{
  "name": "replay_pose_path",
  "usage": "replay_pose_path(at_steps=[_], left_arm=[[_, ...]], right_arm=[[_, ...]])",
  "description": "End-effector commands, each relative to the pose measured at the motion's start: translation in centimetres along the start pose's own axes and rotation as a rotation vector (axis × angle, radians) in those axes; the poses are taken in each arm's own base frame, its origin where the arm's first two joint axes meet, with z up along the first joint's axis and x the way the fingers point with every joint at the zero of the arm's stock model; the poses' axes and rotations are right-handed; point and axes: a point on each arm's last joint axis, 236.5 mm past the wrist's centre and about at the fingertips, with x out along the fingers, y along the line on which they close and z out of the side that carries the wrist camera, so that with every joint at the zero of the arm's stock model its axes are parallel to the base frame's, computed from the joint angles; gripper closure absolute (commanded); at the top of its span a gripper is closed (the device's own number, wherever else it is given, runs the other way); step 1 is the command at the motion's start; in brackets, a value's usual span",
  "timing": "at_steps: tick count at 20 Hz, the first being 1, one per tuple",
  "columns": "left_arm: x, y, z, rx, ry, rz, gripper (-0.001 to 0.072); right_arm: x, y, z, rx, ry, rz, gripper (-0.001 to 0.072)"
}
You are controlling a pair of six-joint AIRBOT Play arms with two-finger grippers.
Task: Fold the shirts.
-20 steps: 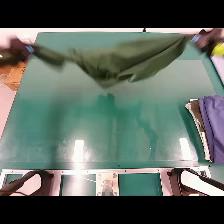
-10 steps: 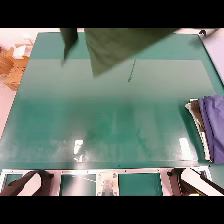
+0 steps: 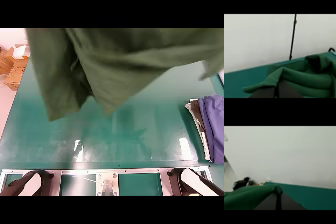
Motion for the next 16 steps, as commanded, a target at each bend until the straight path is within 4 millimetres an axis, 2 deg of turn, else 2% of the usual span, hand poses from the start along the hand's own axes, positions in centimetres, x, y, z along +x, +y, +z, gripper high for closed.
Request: replay_pose_path(at_steps=[1,3,5,7,10,12,14,15,16], left_arm=[[3.6,2.6,-9.5,-0.128,0.227,-0.047,0.0685],[6.1,4.9,-16.0,-0.211,0.320,-0.045,0.0685],[9.6,7.9,-22.8,-0.293,0.363,0.001,0.0685],[13.6,10.1,-29.3,-0.345,0.421,0.030,0.0685],[21.0,11.9,-35.4,-0.423,0.448,0.014,0.0685],[25.5,12.4,-38.4,-0.471,0.477,-0.012,0.0685],[29.0,12.1,-40.7,-0.486,0.504,-0.041,0.0684],[30.1,11.8,-41.6,-0.512,0.515,-0.047,0.0633],[30.7,11.8,-42.0,-0.544,0.522,-0.044,0.0261]], right_arm=[[3.9,-1.6,-9.0,0.104,0.239,0.058,0.0694],[6.9,-4.9,-15.8,0.184,0.347,0.007,0.0694],[9.9,-10.0,-23.3,0.273,0.411,-0.115,0.0694],[11.8,-14.7,-30.0,0.373,0.478,-0.206,0.0694],[13.7,-20.0,-37.9,0.506,0.597,-0.271,0.0694],[14.3,-22.1,-42.0,0.568,0.661,-0.297,0.0694],[14.3,-23.2,-45.2,0.617,0.712,-0.313,0.0694],[14.3,-23.6,-46.3,0.632,0.730,-0.318,0.0694],[14.2,-23.7,-46.8,0.640,0.738,-0.319,0.0694]])
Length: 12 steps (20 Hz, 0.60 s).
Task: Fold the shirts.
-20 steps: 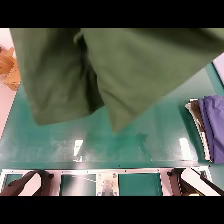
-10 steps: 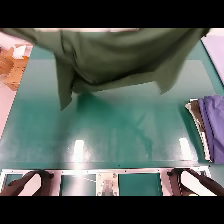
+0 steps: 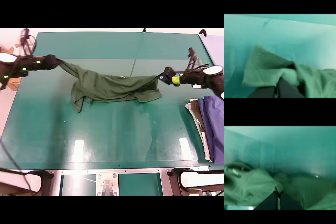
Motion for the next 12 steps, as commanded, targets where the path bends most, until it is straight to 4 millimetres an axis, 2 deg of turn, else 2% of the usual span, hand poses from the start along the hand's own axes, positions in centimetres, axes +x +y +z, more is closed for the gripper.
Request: replay_pose_path(at_steps=[1,3,5,6,8,10,12], left_arm=[[4.9,1.5,-0.9,-0.135,0.028,-0.007,0.0043],[2.8,2.1,-0.6,-0.231,0.088,-0.029,0.0042],[-1.3,1.7,-1.2,-0.331,0.228,-0.102,0.0043],[-3.6,1.1,-2.2,-0.371,0.319,-0.145,0.0044],[-6.3,0.0,-4.6,-0.419,0.464,-0.185,0.0056],[-6.8,-1.7,-7.5,-0.467,0.570,-0.196,0.0071],[-5.9,-4.3,-10.7,-0.474,0.653,-0.219,0.0072]], right_arm=[[2.9,-3.0,-1.9,0.053,0.065,-0.031,0.0694],[2.6,-3.1,-1.3,0.051,0.053,-0.032,0.0694],[1.8,-3.8,-0.1,0.060,0.024,-0.039,0.0694],[1.3,-4.4,0.5,0.069,0.008,-0.044,0.0694],[0.3,-5.8,1.7,0.088,-0.024,-0.058,0.0694],[-1.0,-7.7,3.1,0.133,-0.062,-0.077,0.0694],[-3.1,-10.5,4.3,0.242,-0.111,-0.100,0.0694]])
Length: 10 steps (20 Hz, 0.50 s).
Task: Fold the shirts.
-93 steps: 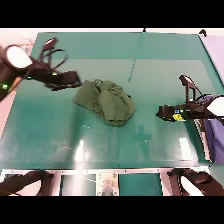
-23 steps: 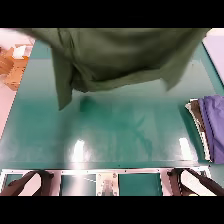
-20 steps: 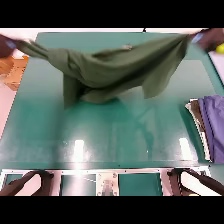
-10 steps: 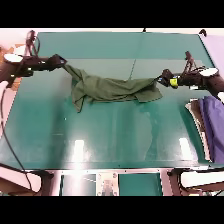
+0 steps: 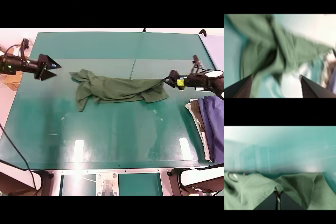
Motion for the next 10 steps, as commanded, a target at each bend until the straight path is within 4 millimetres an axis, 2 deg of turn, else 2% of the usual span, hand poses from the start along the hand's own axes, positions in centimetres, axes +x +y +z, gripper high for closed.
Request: replay_pose_path(at_steps=[1,3,5,7,8,10], left_arm=[[3.1,-1.4,-6.8,-0.069,0.225,-0.016,0.0071],[8.0,-2.5,-10.4,-0.043,0.301,-0.006,0.0071],[13.8,-3.6,-13.1,-0.002,0.303,0.030,0.0072],[18.5,-4.9,-13.3,0.059,0.201,0.069,0.0072],[20.2,-5.7,-12.9,0.089,0.140,0.079,0.0073],[22.4,-7.4,-12.7,0.142,0.061,0.086,0.0075]], right_arm=[[-2.7,-3.9,2.2,0.124,-0.054,-0.027,0.0694],[-3.7,-5.2,1.6,0.152,-0.023,-0.023,0.0694],[-3.7,-5.6,0.8,0.148,0.001,-0.026,0.0694],[-3.2,-5.3,0.4,0.132,0.012,-0.023,0.0694],[-3.0,-5.0,0.2,0.126,0.018,-0.020,0.0694],[-2.6,-4.4,-0.1,0.100,0.028,-0.015,0.0694]])
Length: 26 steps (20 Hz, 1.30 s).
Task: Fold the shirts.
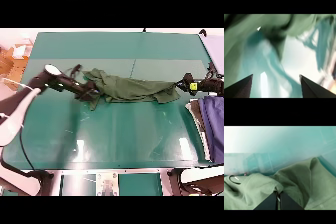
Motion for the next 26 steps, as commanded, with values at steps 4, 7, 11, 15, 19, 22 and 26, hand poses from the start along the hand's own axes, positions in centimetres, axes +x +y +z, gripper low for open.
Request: replay_pose_path(at_steps=[4,7,11,15,19,22,26], left_arm=[[6.8,-0.8,0.1,0.022,-0.114,0.074,0.0201],[7.8,0.1,-1.4,0.001,-0.044,0.078,0.0226],[7.5,-0.2,-0.6,0.011,-0.070,0.077,0.0686],[2.2,0.5,0.4,0.055,-0.072,0.131,0.0687],[-10.3,-0.8,2.1,0.088,-0.197,0.147,0.0686],[-20.8,-5.2,2.6,0.156,-0.398,0.114,0.0686],[-36.2,-15.3,2.0,0.381,-0.765,0.112,0.0686]], right_arm=[[0.7,1.1,-1.0,-0.045,0.032,0.013,0.0695],[0.7,1.1,-1.0,-0.045,0.032,0.014,0.0694],[0.6,1.0,-0.9,-0.044,0.030,0.013,0.0694],[-1.3,0.1,-0.4,-0.018,0.022,0.019,0.0694],[-5.8,1.0,0.9,0.032,-0.021,0.096,0.0695],[-12.3,11.0,2.3,0.001,-0.119,0.457,0.0694],[-27.1,25.2,3.5,-0.213,-0.444,0.822,0.0694]])
